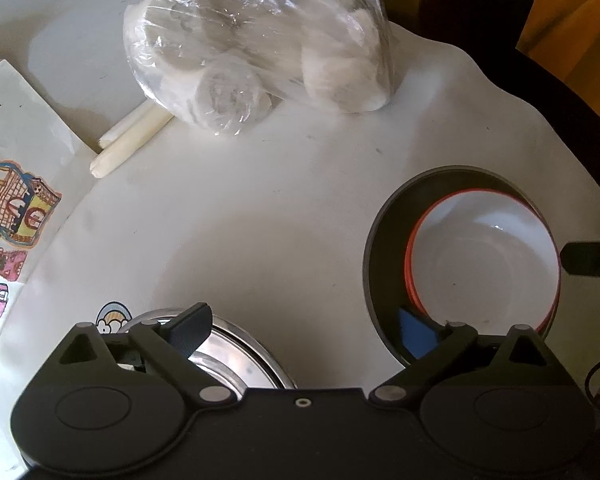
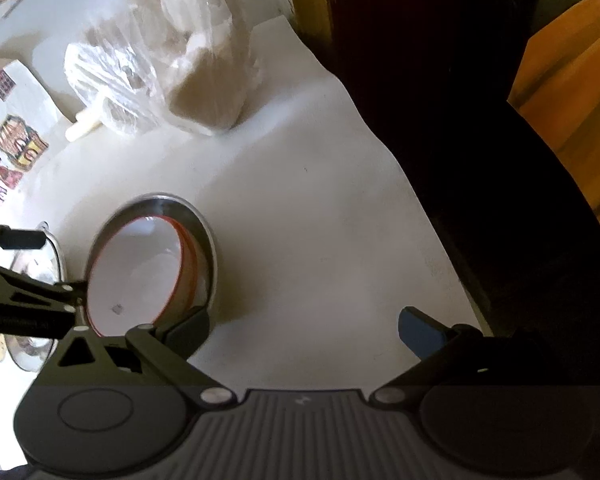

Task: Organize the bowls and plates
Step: 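Move both grippers to opposite sides of the steel bowl's rim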

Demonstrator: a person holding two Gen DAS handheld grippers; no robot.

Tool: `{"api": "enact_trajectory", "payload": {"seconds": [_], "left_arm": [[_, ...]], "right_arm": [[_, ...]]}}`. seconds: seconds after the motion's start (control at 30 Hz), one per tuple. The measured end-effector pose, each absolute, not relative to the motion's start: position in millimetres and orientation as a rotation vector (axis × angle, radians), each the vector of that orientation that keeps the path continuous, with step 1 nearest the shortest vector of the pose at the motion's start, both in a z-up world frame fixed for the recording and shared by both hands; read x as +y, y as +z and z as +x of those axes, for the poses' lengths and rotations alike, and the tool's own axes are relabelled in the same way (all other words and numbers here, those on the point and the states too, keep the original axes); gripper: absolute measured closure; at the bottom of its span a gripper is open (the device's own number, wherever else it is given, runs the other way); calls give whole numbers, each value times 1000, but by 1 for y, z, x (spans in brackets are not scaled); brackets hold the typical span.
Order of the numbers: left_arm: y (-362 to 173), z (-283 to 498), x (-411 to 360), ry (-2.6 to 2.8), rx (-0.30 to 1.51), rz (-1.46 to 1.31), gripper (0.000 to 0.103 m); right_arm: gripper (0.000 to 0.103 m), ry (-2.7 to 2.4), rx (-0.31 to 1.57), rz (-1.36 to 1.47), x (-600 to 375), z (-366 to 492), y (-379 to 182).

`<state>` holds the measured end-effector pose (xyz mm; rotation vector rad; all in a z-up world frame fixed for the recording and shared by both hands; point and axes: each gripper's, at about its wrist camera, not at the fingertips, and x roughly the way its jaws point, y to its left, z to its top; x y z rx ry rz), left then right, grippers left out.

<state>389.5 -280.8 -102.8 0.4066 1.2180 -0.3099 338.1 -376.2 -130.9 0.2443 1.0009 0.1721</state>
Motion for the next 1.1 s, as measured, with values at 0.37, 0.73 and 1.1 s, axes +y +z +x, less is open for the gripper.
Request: {"api": "enact_trajectory", "payload": {"seconds": [0.37,0.73,1.1], "left_arm": [[-104,390,-281,-311,1214,415,8],[-108,390,-286,-357,1218,408,25],[-111,396,-269,-427,1259,196,62]], "right_arm": [[0,180,1021,204,-366,346,-134],[4,196,1007,171,-360,346,-138],[31,263,996,203,-357,348,-138]]}}
